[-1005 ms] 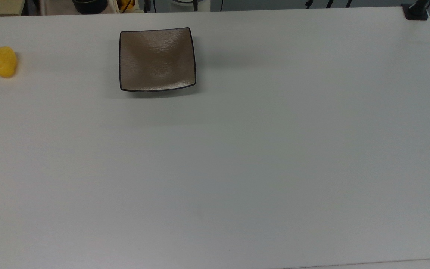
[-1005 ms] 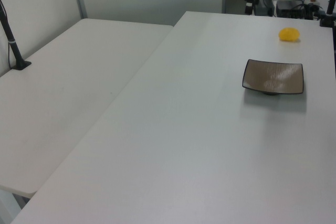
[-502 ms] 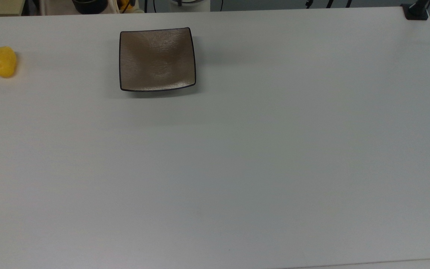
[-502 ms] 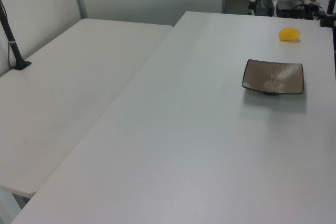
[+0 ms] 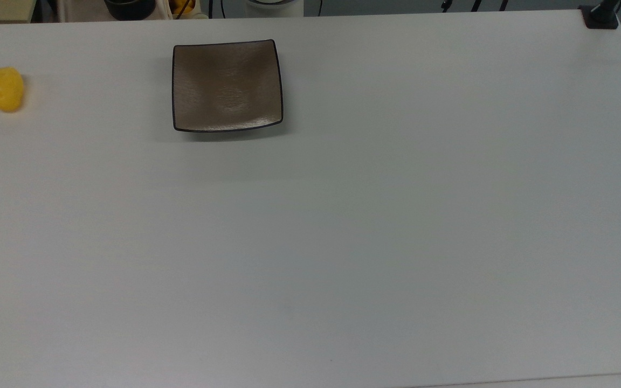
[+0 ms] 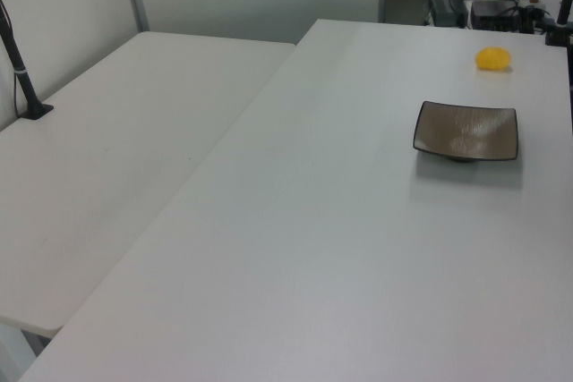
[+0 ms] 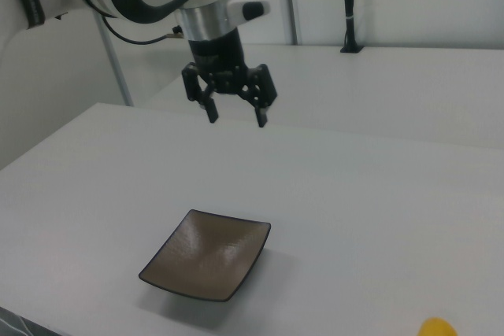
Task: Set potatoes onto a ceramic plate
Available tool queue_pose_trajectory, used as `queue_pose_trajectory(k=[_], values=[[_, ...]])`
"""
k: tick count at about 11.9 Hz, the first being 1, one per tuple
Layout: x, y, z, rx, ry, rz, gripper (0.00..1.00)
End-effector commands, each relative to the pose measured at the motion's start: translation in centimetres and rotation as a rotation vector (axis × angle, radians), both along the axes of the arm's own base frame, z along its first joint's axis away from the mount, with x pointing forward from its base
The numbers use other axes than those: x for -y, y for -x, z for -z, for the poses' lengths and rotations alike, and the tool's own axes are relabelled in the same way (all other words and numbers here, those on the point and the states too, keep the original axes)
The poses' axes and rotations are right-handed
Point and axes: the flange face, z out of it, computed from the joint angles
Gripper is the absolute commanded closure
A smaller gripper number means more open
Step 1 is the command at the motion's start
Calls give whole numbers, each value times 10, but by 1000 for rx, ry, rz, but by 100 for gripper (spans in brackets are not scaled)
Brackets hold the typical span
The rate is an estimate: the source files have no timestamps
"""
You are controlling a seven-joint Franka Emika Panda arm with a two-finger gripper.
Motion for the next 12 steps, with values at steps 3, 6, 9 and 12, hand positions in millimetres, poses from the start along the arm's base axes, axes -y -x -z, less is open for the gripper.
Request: queue_pose_trajectory(k=[3,6,9,12], values=[[110,8,19,65,49,-3,0],[166,1,55,81,72,55,0],[204,-1,102,23,78,64,0],[231,5,140,-30,154,65,0]])
